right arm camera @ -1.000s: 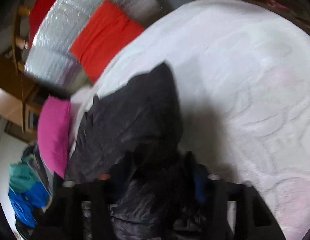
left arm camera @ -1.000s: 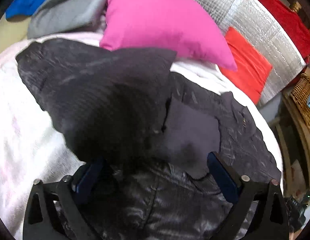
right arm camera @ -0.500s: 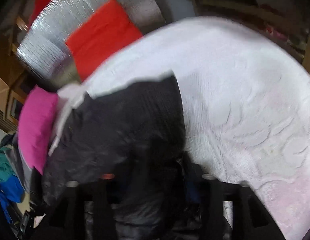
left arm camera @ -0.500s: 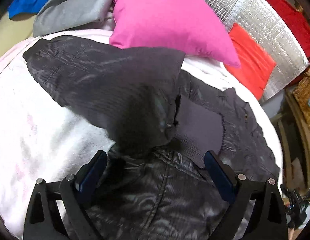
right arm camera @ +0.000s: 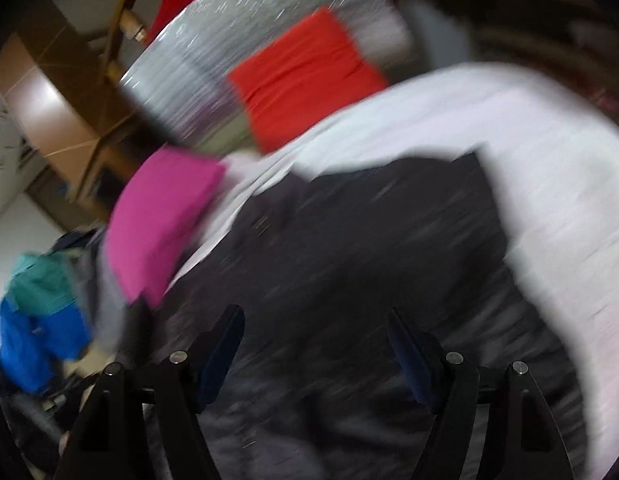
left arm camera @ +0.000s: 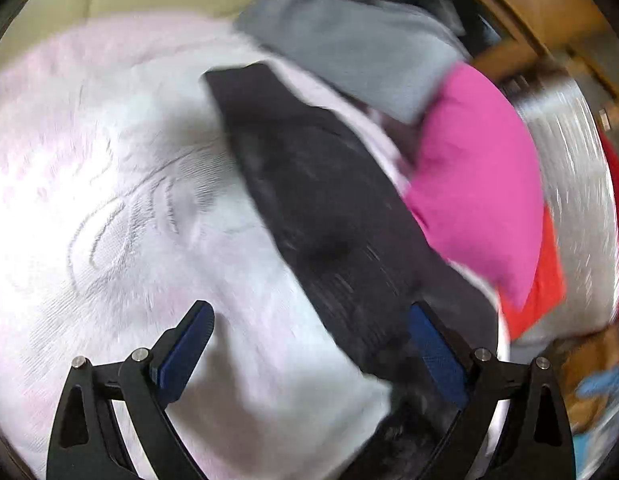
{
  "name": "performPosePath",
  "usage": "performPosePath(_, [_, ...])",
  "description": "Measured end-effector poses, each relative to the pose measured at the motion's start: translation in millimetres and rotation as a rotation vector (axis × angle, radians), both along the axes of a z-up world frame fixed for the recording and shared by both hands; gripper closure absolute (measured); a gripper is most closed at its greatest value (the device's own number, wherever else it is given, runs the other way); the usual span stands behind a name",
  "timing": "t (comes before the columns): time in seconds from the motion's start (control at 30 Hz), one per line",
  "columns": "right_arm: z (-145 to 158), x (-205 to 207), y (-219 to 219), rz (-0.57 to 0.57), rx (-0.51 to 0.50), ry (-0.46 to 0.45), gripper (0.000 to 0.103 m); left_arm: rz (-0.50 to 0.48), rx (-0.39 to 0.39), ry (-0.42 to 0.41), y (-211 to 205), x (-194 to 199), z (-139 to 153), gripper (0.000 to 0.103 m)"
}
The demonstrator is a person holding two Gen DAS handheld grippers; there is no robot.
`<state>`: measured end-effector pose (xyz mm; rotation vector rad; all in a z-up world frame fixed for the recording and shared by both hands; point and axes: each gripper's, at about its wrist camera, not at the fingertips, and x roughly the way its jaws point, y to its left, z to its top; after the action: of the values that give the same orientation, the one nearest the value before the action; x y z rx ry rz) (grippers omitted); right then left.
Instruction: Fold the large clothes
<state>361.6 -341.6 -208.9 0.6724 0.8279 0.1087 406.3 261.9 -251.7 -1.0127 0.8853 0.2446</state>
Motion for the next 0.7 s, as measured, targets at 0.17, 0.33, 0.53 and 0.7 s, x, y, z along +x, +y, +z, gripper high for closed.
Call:
performPosePath(0.17, [-17, 4, 52, 0.140, -0.011, 0.048, 0.032, 0.075, -0.089, -0.073, 27, 3, -14, 0.007])
performPosePath(0.33, [-29, 9, 71, 0.188, -0.058, 0.065, 0.043, 0.055, -0.067, -0.096, 32, 23, -18, 0.025])
performPosePath(0.53, [-32, 11, 58, 0.153, -0.040, 0.078, 0.043, -0.005, 0.082, -0.063, 26, 51, -18, 0.053])
performPosePath(0.7, [-32, 12, 52, 0.137, -0.033, 0.076, 0.043, -0.018, 0.131, -0.047, 24, 60, -11, 0.091])
